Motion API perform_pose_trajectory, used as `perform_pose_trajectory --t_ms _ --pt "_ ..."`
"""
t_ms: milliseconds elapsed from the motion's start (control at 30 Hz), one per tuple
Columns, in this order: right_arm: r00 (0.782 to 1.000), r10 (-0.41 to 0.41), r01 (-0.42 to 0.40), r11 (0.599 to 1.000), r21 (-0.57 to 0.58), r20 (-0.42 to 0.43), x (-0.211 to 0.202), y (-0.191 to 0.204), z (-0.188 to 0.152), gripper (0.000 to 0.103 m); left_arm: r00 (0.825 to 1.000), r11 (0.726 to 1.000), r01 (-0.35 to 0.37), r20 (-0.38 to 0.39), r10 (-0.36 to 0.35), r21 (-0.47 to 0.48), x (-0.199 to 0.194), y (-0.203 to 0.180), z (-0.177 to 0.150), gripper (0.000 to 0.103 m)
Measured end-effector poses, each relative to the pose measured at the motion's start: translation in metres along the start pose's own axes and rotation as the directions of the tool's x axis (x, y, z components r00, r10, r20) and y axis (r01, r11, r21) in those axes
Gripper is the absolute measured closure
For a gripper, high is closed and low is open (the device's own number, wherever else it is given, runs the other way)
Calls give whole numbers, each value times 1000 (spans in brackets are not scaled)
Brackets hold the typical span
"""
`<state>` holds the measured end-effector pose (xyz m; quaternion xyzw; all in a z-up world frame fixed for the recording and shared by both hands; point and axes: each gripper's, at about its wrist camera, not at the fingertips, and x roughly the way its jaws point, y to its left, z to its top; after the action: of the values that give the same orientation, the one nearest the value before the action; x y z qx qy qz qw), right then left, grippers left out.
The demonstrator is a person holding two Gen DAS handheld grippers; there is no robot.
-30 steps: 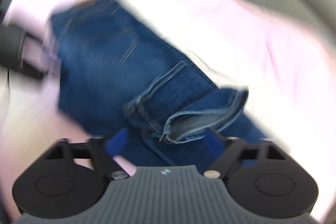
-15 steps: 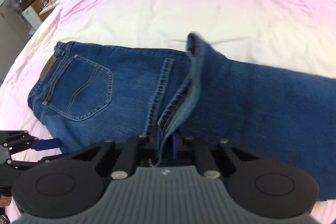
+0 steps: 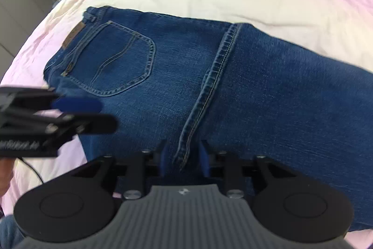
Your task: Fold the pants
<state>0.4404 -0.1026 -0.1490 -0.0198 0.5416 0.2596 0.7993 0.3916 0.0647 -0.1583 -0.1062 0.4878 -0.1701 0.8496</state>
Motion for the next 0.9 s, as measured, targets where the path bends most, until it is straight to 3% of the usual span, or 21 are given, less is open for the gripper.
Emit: perform_pose_trajectory --t_ms 100,200,267,467,567,667,767,900 --pt "999 -31 32 999 -42 31 -23 -7 -6 61 1000 999 27 5 -27 -40 21 -8 13 31" --pt "986 -155 160 982 -100 56 -43 -28 -14 59 997 991 72 -6 -73 -115 46 -10 22 31" --pt "978 -196 203 973 -107 65 -50 -47 -20 59 996 987 70 -38 -76 -148 63 -12 25 34" --pt "981 -183 186 982 -30 70 -51 -96 -30 59 997 985 52 -55 -62 -163 91 -12 30 34" --pt "983 -165 168 985 -31 81 -45 -105 -33 59 997 988 49 -48 -56 -143 101 -17 32 42" --pt "984 -147 152 988 -39 95 -41 -109 -36 58 999 994 28 -31 -32 -107 106 -28 29 58" --pt "985 -134 139 989 -44 106 -42 -110 -39 57 1000 997 17 0 -17 -70 98 -40 28 83" --pt "985 -133 137 990 -29 108 -48 -112 -40 57 998 999 -43 55 41 28 78 -65 26 89"
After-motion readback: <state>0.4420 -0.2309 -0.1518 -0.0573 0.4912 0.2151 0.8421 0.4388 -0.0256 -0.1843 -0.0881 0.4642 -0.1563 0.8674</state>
